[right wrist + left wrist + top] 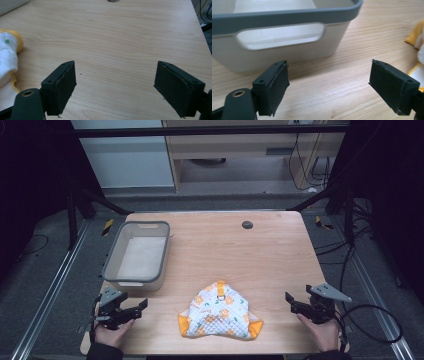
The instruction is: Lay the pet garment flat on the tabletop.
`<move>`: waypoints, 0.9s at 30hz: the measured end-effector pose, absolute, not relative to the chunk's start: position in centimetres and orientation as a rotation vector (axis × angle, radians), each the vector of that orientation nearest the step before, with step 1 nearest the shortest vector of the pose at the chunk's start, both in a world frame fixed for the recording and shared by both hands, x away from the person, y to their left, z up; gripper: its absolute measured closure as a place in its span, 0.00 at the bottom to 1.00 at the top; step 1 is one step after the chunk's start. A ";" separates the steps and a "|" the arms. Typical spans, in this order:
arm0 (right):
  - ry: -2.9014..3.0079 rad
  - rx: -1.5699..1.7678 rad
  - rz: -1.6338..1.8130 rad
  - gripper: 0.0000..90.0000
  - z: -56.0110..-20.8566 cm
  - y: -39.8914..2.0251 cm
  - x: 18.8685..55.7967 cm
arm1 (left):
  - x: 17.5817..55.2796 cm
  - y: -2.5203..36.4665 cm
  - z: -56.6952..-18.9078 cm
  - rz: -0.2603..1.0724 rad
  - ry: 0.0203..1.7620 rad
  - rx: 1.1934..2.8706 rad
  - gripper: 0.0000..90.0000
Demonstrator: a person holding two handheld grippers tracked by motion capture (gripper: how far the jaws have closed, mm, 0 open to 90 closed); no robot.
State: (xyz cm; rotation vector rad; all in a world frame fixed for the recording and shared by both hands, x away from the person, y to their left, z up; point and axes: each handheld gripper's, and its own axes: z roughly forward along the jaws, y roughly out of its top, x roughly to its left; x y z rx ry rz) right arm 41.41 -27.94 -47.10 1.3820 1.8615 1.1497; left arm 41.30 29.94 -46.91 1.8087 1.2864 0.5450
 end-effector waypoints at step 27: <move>1.919 1.245 1.292 0.24 -42.9 -24.7 42.4 | 40.7 26.7 -43.4 0.545 1.156 1.767 0.29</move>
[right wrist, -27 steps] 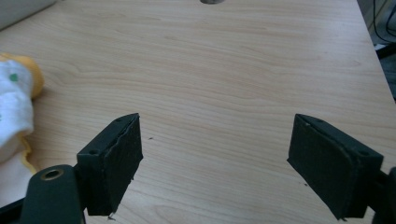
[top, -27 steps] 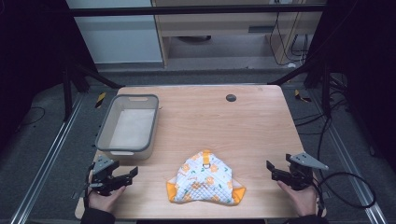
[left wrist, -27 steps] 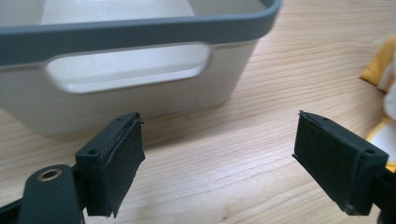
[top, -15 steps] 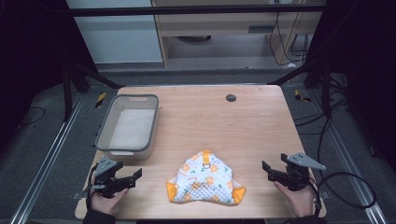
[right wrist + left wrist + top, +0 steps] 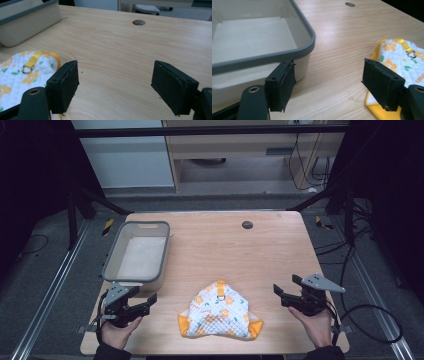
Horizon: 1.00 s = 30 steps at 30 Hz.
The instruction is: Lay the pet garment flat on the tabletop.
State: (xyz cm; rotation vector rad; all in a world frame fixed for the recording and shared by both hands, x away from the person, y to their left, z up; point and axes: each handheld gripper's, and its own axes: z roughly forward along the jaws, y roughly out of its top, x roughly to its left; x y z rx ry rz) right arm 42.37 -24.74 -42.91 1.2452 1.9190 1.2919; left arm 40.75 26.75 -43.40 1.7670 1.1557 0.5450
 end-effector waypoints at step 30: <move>2.113 1.110 1.320 0.33 -43.0 -19.0 44.6 | 44.4 18.5 -42.7 0.470 1.048 1.886 0.33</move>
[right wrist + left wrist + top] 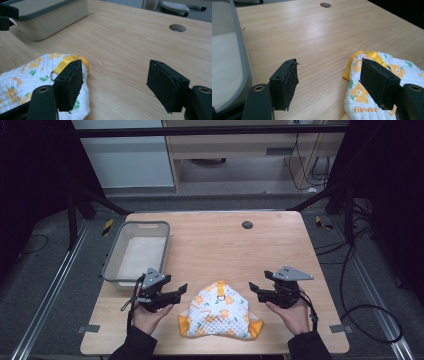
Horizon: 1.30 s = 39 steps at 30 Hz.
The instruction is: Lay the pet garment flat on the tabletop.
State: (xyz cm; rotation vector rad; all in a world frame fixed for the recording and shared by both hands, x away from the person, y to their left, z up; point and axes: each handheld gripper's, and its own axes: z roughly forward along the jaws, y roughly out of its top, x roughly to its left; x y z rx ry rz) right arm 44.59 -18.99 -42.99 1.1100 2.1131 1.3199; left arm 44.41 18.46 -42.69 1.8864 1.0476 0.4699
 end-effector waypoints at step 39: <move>2.489 1.065 1.213 0.86 -48.3 -14.3 45.6 | 45.4 14.3 -48.3 0.204 0.984 2.150 0.91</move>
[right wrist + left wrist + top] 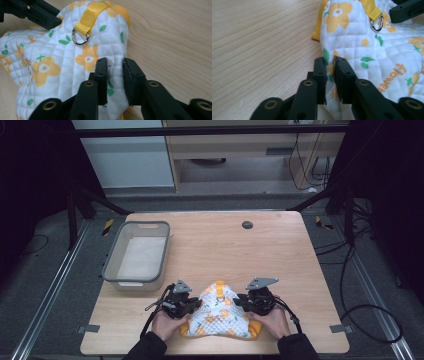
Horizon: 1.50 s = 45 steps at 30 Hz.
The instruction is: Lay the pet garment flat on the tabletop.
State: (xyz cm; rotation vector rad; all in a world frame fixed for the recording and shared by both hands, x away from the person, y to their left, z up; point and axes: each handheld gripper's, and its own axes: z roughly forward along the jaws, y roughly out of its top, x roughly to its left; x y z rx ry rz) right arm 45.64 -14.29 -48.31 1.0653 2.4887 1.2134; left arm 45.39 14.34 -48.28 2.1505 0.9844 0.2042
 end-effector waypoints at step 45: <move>2.103 0.925 1.469 0.92 -38.5 -15.4 45.5 | 44.3 15.2 -36.0 0.476 0.810 1.868 0.98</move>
